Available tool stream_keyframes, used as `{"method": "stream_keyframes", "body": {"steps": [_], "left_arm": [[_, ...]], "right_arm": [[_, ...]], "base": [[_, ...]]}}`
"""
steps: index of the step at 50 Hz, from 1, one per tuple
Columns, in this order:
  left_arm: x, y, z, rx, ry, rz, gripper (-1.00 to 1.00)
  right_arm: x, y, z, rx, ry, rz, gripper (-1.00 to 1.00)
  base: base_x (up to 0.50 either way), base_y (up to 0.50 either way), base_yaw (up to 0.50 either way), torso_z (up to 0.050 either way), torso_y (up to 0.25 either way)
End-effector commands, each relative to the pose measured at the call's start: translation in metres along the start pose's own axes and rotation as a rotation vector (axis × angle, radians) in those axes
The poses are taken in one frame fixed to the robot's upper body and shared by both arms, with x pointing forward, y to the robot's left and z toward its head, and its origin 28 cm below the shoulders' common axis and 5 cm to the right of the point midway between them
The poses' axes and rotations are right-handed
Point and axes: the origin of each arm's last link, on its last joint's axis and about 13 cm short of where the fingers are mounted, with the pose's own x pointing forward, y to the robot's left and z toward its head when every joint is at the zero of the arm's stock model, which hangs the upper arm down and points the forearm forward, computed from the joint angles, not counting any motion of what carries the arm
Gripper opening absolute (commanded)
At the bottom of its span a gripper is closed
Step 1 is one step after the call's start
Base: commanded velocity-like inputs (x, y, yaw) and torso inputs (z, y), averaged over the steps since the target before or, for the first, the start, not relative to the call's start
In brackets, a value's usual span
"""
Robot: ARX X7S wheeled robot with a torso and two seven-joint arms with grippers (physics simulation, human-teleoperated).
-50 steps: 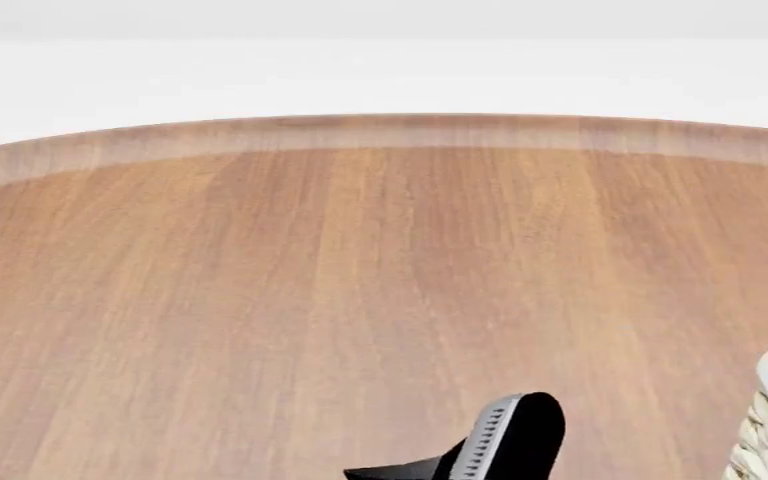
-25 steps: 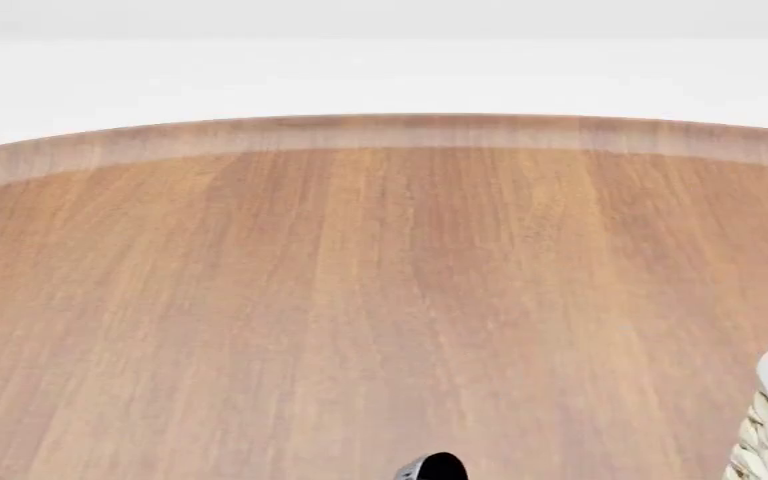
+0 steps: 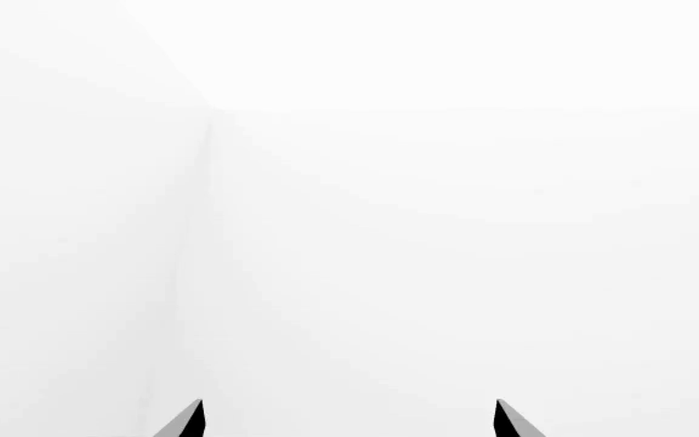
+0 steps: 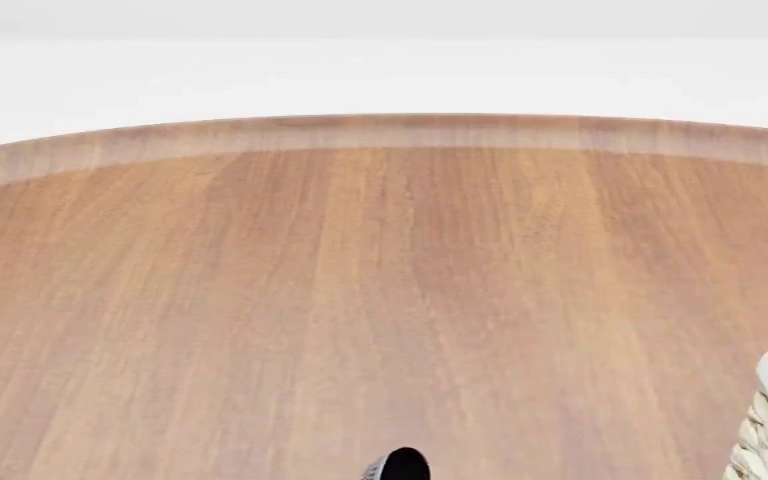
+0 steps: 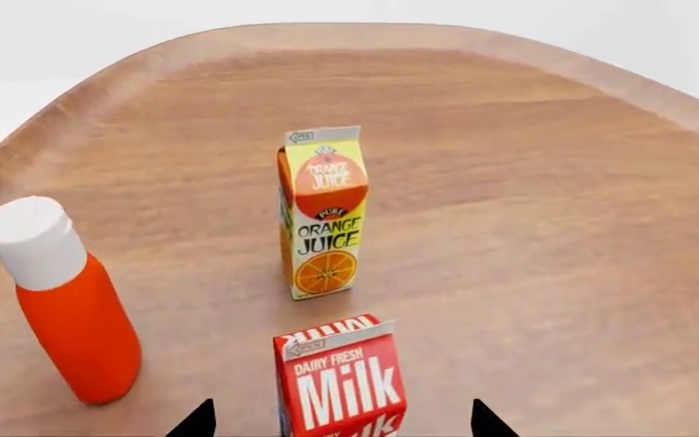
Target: Pick the milk and place it in the basket.
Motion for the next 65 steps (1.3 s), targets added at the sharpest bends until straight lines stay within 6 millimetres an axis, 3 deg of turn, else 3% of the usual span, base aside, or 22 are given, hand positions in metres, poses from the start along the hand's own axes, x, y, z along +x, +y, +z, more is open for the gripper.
{"method": "stream_keyframes", "body": {"steps": [1, 65], "left_arm": [[0.000, 0.000, 0.000, 0.000, 0.001, 0.001, 1.00], [0.000, 0.002, 0.000, -0.005, -0.001, 0.007, 1.00]], "right_arm": [[0.010, -0.006, -0.007, 0.014, 0.017, 0.014, 1.00], [0.059, -0.021, -0.033, 0.040, 0.099, 0.087, 1.00]], "base": [[0.00, 0.00, 0.00, 0.000, 0.000], [0.00, 0.00, 0.00, 0.000, 0.000]]}}
